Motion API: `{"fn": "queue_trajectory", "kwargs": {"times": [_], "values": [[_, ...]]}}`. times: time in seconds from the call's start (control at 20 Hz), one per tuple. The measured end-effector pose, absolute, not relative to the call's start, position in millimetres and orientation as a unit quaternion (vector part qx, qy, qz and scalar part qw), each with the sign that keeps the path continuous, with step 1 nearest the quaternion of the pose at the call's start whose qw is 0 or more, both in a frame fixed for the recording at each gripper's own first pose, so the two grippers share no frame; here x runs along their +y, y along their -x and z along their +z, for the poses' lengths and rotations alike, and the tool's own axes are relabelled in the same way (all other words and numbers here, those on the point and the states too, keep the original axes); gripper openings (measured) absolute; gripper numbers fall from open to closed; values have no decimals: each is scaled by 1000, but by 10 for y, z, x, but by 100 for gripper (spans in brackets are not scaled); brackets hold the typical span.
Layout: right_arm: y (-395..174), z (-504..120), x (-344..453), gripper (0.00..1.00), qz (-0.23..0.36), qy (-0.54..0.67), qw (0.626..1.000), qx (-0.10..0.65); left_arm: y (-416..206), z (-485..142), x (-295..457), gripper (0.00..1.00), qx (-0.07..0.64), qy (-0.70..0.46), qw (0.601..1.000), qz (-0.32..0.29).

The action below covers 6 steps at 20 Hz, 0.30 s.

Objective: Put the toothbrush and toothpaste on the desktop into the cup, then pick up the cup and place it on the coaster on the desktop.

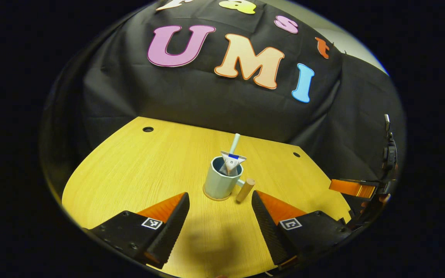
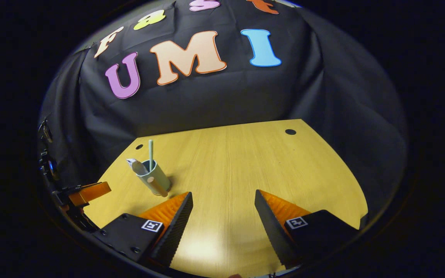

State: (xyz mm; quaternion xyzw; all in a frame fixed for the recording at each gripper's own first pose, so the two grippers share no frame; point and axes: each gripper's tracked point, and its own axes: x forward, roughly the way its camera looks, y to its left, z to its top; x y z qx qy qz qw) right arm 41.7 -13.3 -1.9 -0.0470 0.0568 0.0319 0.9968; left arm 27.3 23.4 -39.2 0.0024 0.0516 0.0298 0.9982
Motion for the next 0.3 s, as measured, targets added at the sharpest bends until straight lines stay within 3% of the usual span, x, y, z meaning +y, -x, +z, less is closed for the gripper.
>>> {"fn": "queue_trajectory", "kwargs": {"times": [0.15, 0.3], "values": [[-321, 29, -147, 100, 31, 37, 998, 49, -258, -424, 193, 94, 61, -7, 998, 23], [-226, 73, -91, 96, 35, 43, 998, 38, -242, -414, 156, 93, 64, -10, 998, 17]]}}
